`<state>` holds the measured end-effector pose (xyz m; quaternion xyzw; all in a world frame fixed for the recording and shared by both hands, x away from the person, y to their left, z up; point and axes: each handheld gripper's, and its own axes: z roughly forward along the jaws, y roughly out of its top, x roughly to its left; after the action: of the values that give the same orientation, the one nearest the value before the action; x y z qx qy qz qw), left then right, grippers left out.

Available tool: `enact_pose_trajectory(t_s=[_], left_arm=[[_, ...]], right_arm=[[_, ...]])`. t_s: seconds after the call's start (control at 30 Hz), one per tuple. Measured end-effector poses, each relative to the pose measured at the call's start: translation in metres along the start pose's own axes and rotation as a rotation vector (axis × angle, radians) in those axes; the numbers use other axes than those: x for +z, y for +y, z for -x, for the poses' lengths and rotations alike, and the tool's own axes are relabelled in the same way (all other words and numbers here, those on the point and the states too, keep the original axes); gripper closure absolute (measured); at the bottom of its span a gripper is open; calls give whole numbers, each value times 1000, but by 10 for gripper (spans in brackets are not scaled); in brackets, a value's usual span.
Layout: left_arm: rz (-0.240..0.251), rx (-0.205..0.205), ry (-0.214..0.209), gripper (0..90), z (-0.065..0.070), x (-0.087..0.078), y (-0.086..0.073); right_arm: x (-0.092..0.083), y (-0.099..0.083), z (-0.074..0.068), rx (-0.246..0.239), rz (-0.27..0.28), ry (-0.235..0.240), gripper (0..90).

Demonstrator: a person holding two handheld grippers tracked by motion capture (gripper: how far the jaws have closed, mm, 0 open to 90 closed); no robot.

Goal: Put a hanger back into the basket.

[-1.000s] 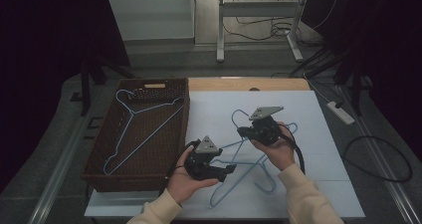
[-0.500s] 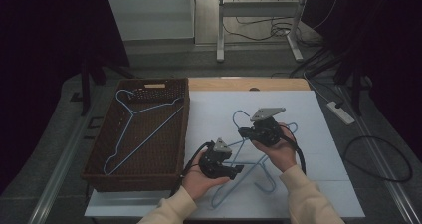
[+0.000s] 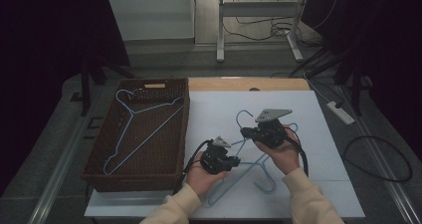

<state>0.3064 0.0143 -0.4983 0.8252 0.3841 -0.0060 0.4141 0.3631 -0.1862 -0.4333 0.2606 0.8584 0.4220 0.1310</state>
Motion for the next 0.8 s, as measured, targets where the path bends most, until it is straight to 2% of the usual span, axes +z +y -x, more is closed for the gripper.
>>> enact_pose_trajectory(t_s=[0.03, 0.1, 0.23, 0.27, 0.37, 0.4, 0.5, 0.6, 0.67, 0.8], left_arm=[[0, 0, 0, 843, 0, 0, 0], [25, -25, 0, 853, -2, -2, -1], [57, -36, -2, 858, -1, -5, 0], [62, -30, 2, 859, 0, -6, -1], [75, -27, 2, 859, 1, -7, -1], [78, -22, 4, 859, 1, -8, -1], [99, -18, 5, 859, 2, -12, -1], [118, -9, -14, 860, 3, -15, -3], [121, -11, -17, 860, 4, -17, -3], [128, -14, -21, 860, 3, -20, -5]], right_arm=[[0, 0, 0, 0, 0, 0, 858], [-5, -1, 0, 16, 23, -2, 837], [-21, -8, -3, 50, 100, -12, 664], [-31, -15, -7, 71, 134, -27, 578], [-48, -30, -11, 90, 165, -42, 482], [-48, -30, -11, 90, 165, -42, 482], [-62, -51, -14, 103, 164, -73, 410], [-70, -75, -13, 125, 160, -102, 359], [-73, -89, -10, 146, 152, -106, 346], [-80, -103, -7, 162, 154, -111, 331]])
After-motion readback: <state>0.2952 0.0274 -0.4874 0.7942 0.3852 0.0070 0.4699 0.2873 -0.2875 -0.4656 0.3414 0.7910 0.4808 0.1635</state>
